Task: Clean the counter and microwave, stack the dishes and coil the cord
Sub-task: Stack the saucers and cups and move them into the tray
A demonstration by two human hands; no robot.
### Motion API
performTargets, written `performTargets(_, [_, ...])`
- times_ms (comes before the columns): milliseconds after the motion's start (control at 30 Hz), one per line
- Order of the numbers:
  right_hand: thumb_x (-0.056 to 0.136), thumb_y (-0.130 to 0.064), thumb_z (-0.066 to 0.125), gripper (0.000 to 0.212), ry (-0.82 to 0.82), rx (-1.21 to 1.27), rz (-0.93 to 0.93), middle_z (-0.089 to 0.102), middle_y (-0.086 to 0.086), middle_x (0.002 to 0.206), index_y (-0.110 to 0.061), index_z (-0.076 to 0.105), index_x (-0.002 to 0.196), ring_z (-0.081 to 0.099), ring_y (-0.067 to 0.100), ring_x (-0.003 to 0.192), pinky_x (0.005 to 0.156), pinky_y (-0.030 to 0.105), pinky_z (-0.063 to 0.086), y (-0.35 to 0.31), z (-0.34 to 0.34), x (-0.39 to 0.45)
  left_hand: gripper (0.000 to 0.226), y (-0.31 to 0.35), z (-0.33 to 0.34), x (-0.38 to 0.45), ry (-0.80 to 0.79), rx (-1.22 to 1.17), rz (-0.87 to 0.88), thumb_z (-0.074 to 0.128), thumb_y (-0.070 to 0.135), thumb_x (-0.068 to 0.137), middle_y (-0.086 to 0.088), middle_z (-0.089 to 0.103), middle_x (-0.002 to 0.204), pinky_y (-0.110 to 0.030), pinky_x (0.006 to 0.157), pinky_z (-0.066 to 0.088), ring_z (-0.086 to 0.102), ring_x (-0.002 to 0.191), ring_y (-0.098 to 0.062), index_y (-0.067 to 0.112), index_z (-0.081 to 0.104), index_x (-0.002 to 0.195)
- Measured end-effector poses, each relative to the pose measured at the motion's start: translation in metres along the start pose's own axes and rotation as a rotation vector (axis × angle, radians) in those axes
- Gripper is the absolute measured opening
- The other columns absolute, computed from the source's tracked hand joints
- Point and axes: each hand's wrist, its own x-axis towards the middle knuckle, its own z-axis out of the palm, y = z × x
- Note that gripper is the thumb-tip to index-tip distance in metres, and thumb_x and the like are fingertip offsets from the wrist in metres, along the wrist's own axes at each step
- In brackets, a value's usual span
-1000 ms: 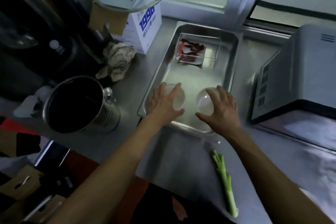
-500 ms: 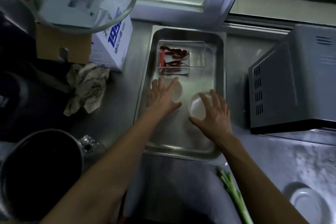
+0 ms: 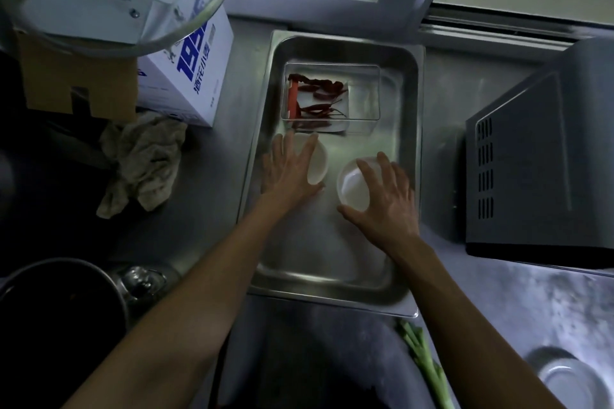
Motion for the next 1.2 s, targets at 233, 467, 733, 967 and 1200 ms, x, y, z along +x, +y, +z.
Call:
performTargets(233, [0.073,-0.056,0.076,0.092,0.009,0.026,-0.016,0.010,0.004,0.163,-0.037,0.026,0.148,0.012,0.032,0.149,0.115,0.057,0.028,-0.001,-0.002,0.012,0.109,-0.006,-0.010,-0.013,0.009,0.057,0.044,0.073,0.066,0.068,-0.006,0.005,0.162,-0.061,0.116,0.018,0.003,0.149,-0.034,0.034,0.013,0.153])
performTargets(467, [0.073,-0.060,0.073,0.088,0.050,0.019,-0.134,0.013,0.005,0.162,-0.035,0.029,0.145,0.017,0.033,0.147,0.111,0.058,0.033,-0.037,-0.002,0.035,0.057,-0.020,-0.036,-0.049,0.212,-0.039,-0.046,0.060,0.046,0.092,-0.002,0.046,0.146,-0.049,0.108,0.038,0.040,0.133,-0.024,0.026,0.043,0.142])
performTargets(733, [0.075,-0.059,0.073,0.089,-0.053,-0.021,-0.223,0.014,0.006,0.163,-0.034,0.030,0.148,0.014,0.034,0.147,0.114,0.054,0.028,-0.082,0.024,0.061,0.023,-0.054,-0.045,-0.065,0.323,-0.024,-0.016,0.052,0.026,0.094,-0.003,0.065,0.108,-0.036,0.081,0.043,0.060,0.100,-0.025,0.020,0.059,0.116])
performTargets(967, [0.078,-0.056,0.073,0.091,-0.136,-0.096,-0.227,0.005,0.007,0.165,-0.032,0.025,0.152,0.006,0.034,0.150,0.118,0.051,0.019,-0.092,0.044,0.070,0.024,-0.066,-0.041,-0.065,0.305,-0.056,-0.069,0.047,0.024,0.090,-0.005,0.065,0.106,-0.043,0.082,0.048,0.058,0.100,-0.029,0.018,0.063,0.107])
performTargets(1200, [0.079,-0.058,0.071,0.093,-0.163,-0.113,-0.230,0.000,0.005,0.166,-0.031,0.023,0.153,0.000,0.033,0.151,0.122,0.049,0.010,-0.085,0.055,0.077,0.026,-0.065,-0.040,-0.061,0.297,-0.085,-0.066,0.049,0.022,0.096,-0.004,0.064,0.116,-0.042,0.092,0.048,0.056,0.110,-0.024,0.016,0.062,0.117])
